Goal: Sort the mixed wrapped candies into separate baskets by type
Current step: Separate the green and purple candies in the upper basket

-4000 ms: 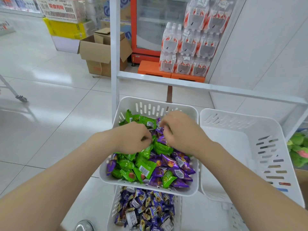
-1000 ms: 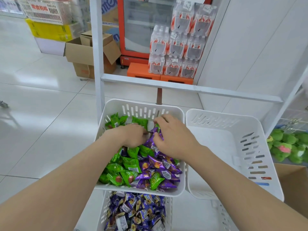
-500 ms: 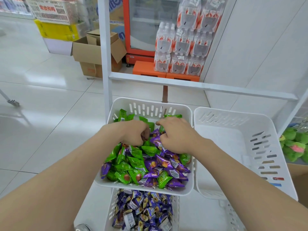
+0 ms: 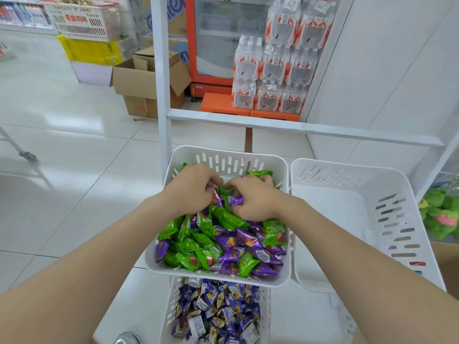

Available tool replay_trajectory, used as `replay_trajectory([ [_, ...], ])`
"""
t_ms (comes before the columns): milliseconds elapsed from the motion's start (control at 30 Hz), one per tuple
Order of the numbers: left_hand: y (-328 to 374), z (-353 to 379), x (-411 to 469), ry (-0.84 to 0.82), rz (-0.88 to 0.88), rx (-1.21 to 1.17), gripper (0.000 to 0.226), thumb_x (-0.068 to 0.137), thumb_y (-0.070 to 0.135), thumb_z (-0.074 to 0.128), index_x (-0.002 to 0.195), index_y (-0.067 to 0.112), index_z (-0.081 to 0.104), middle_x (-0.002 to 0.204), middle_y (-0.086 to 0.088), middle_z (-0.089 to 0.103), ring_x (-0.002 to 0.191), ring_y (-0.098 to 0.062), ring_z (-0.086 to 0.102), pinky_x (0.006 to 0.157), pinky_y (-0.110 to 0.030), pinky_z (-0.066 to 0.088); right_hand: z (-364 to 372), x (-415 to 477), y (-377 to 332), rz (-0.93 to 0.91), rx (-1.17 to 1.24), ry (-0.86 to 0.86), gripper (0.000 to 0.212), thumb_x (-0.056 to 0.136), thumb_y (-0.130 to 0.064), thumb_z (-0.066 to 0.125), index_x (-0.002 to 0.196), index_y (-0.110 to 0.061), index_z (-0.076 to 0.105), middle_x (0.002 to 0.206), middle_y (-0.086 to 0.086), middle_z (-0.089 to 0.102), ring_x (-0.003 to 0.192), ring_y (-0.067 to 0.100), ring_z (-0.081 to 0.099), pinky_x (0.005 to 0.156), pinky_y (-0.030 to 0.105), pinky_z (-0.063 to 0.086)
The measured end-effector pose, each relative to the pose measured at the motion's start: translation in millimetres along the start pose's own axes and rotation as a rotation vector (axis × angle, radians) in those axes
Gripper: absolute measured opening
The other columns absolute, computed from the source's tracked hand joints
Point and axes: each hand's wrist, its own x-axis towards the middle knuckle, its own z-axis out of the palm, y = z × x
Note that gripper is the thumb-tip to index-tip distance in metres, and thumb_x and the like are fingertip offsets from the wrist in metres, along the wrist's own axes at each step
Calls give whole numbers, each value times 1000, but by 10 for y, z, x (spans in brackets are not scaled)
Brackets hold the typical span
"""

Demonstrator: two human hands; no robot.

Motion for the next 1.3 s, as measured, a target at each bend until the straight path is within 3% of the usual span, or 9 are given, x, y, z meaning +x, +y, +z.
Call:
replay_trajectory([
  [200,68,-44,-110,170,-1,107,33,94,5,55,121,18,70,116,-6,58,102,-29,63,93,-41,51,-23,-207,-19,-70,103,264,63,95,-32,65,153,-34,43,134,-4,64,134,22,50,111,47,25],
  [300,209,-74,-238,268,-17,60,30,93,12,58,121,18,69,113,-3,57,98,-25,63,91,-40,51,-3,-331,21,-107,176,402,54,92,-34,70,143,-36,53,122,-11,66,123,15,58,111,48,37],
  [467,507,-109,-584,458,6,-147,14,79,25,73,91,30,69,97,12,56,70,-6,63,77,-27,52,13,-446,56,-109,498,656,22,88,-18,75,105,-26,64,89,-12,67,83,5,65,79,30,56],
  [600,517,110,-662,150,94,-46,13,78,31,80,86,25,70,72,14,60,71,-4,58,74,-29,53,37,-413,67,-86,437,598,11,89,-20,75,90,-25,66,88,-11,69,80,7,67,78,36,58],
  [733,406,327,-629,-6,131,229,26,90,39,72,114,27,69,99,4,67,101,-22,56,89,-41,51,66,-381,123,-95,355,529,12,90,-18,72,98,-23,65,93,-8,70,87,9,67,85,39,57],
  [900,353,305,-561,22,133,406,45,90,54,66,125,26,58,120,0,51,112,-26,47,94,-42,47,-119,-542,112,-117,187,715,13,87,-23,74,98,-25,68,90,-9,64,87,8,59,82,32,52],
  [1000,329,243,-514,-101,89,336,44,91,50,66,125,23,53,120,-1,48,110,-28,52,90,-46,49,-282,-880,40,-125,179,522,15,80,-38,80,79,-28,69,69,-12,65,68,2,61,66,31,54],
  [1133,346,211,-460,-197,68,240,33,87,37,62,117,24,56,114,1,54,112,-28,57,89,-49,51,-277,-1231,55,-124,-51,28,53,55,-66,90,94,-34,71,84,-17,67,82,2,61,76,32,51],
  [1300,379,273,-415,-266,43,192,54,102,16,44,151,37,39,149,4,48,139,-30,40,109,-59,35,-130,-1187,46,-172,-277,-9,59,62,-67,87,111,-38,71,97,-16,67,97,12,49,83,34,34],
])
